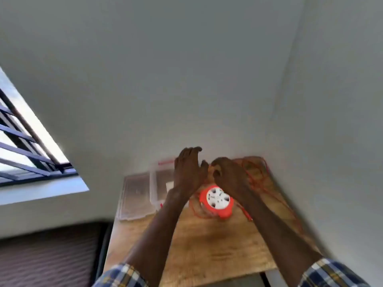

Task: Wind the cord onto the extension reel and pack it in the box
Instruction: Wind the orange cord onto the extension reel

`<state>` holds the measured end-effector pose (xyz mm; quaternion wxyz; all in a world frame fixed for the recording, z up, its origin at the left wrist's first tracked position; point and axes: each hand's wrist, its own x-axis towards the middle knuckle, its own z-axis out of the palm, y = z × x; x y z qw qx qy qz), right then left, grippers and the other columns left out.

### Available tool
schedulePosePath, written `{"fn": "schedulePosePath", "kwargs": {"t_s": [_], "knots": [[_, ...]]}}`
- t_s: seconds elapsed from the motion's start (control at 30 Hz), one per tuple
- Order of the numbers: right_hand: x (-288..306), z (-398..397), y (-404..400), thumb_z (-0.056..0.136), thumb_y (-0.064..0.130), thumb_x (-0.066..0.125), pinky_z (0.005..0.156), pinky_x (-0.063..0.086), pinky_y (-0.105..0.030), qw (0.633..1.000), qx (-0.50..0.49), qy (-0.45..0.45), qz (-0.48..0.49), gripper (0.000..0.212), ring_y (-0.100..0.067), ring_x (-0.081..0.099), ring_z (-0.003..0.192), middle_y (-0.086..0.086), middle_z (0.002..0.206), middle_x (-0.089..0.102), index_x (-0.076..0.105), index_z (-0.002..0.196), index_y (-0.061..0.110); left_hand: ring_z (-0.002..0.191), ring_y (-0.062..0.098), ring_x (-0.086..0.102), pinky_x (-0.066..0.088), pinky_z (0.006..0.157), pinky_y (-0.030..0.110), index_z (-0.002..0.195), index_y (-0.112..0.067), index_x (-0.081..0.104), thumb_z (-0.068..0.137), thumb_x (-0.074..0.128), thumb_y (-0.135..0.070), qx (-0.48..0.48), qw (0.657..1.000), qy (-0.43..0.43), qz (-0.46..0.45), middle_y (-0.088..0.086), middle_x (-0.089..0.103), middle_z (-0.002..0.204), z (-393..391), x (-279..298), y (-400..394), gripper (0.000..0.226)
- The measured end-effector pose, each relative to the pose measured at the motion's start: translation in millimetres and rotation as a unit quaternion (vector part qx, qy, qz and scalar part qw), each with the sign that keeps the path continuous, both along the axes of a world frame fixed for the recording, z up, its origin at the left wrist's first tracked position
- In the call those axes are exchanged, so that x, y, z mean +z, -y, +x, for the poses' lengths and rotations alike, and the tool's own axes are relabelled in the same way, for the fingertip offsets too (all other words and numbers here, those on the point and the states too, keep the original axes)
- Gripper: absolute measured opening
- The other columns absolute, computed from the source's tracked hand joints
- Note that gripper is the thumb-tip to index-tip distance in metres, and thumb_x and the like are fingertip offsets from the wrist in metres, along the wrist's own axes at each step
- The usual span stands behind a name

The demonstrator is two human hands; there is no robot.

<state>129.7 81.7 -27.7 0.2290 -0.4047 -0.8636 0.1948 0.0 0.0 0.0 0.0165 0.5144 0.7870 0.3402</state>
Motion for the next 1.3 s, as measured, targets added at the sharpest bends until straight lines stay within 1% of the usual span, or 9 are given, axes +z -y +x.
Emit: {"fn": "schedulePosePath", "kwargs": {"t_s": [0.13,0.33,0.5,0.67,0.77,0.93,1.07,1.17,1.3], "knots": [[-78.2,23.8,24.8,0.090,0.012,0.067,0.099,0.049,-0.037,0.989,-0.055,-0.022,-0.137,0.031,-0.025,0.065,0.119,-0.002,0.123,0.072,0.072,0.119,0.020,0.110,0.038,0.066,0.052,0.091,0.046,0.116,-0.009,0.068,0.090,0.066,-0.012,0.044,0.984,0.167,-0.050,0.014,0.072,0.116,31.5,-81.5,10.3,0.027],[-139.4,42.1,-9.5,0.089,0.008,0.064,0.090,0.050,-0.038,0.973,-0.139,-0.019,-0.184,0.036,-0.028,0.064,0.112,-0.007,0.120,0.068,0.069,0.123,0.017,0.115,0.029,0.067,0.050,0.091,0.032,0.132,-0.008,0.066,0.096,0.066,-0.017,0.165,0.910,0.366,-0.102,0.011,0.073,0.126,64.3,-153.0,-4.1,0.037],[-152.3,39.5,-77.2,0.089,0.013,0.061,0.074,0.044,-0.032,0.955,-0.159,-0.019,-0.250,0.025,-0.031,0.067,0.105,-0.007,0.111,0.073,0.071,0.112,0.017,0.125,0.041,0.060,0.052,0.102,0.049,0.138,0.001,0.052,0.098,0.068,-0.037,0.239,0.868,0.406,-0.157,0.022,0.064,0.136,60.0,-168.1,-36.2,0.057],[-166.4,39.5,-119.4,0.088,0.021,0.066,0.083,0.053,-0.034,0.943,-0.080,0.023,-0.322,0.018,-0.025,0.070,0.102,-0.002,0.104,0.077,0.074,0.105,0.020,0.131,0.046,0.054,0.051,0.105,0.053,0.144,0.007,0.041,0.098,0.069,-0.034,0.277,0.847,0.414,-0.187,0.029,0.050,0.145,61.1,-181.7,-62.5,0.068],[-171.2,42.0,-137.8,0.087,0.029,0.073,0.082,0.049,-0.027,0.932,-0.042,0.032,-0.357,0.025,-0.018,0.071,0.102,0.002,0.107,0.077,0.076,0.111,0.021,0.125,0.045,0.059,0.054,0.102,0.054,0.139,0.005,0.049,0.096,0.072,-0.034,0.312,0.831,0.432,-0.160,0.028,0.058,0.139,57.5,-192.8,-68.9,0.062],[-163.1,34.4,-151.1,0.082,0.047,0.080,0.059,0.038,-0.016,0.924,0.009,0.085,-0.373,0.034,-0.002,0.061,0.076,0.014,0.089,0.070,0.075,0.105,0.023,0.107,0.035,0.069,0.058,0.092,0.054,0.121,-0.003,0.059,0.092,0.080,-0.037,0.364,0.811,0.456,-0.047,0.018,0.070,0.117,68.1,-190.6,-74.9,0.049],[-151.1,29.8,-156.1,0.087,0.030,0.082,0.043,0.041,-0.021,0.825,-0.014,0.026,-0.565,0.029,-0.014,0.067,0.056,-0.005,0.085,0.077,0.073,0.105,0.008,0.102,0.032,0.070,0.059,0.088,0.058,0.116,-0.013,0.056,0.083,0.081,-0.036,0.343,0.828,0.439,0.060,0.013,0.069,0.111,73.2,-162.3,-83.4,0.047],[-133.6,32.6,-158.5,0.086,0.022,0.082,0.047,0.047,-0.023,0.741,-0.005,-0.075,-0.667,0.024,-0.014,0.061,0.050,-0.005,0.072,0.072,0.066,0.096,0.009,0.107,0.023,0.072,0.062,0.088,0.053,0.118,-0.020,0.061,0.080,0.082,-0.034,0.277,0.843,0.450,0.103,0.006,0.072,0.117,57.3,-132.2,-82.5,0.046],[-101.7,24.2,-150.1,0.085,0.020,0.074,0.055,0.059,-0.028,0.640,0.018,-0.253,-0.726,0.035,-0.015,0.067,0.060,-0.009,0.090,0.072,0.064,0.116,0.009,0.110,0.041,0.072,0.060,0.090,0.057,0.111,-0.003,0.069,0.082,0.079,-0.034,0.231,0.787,0.551,0.155,0.025,0.074,0.113,16.1,-93.4,-82.3,0.043]]}}
